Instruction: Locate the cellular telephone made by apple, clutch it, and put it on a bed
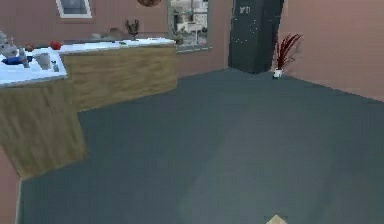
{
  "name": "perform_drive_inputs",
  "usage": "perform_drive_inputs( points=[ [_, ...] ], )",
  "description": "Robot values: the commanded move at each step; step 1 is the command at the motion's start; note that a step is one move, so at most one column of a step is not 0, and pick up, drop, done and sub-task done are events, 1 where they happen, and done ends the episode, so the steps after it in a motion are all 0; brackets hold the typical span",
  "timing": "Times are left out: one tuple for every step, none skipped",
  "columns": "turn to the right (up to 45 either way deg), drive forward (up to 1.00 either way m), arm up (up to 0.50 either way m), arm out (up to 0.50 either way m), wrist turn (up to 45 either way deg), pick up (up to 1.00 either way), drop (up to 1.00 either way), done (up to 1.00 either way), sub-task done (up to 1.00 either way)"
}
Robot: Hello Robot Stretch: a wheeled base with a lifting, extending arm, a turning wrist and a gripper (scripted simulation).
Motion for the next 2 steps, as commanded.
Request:
perform_drive_inputs(
  points=[
    [0.0,0.10,0.00,0.00,0.0,0.00,0.00,0.00,0.00],
    [-45.0,0.00,0.00,0.00,0.0,0.00,0.00,0.00,0.00]
  ],
)
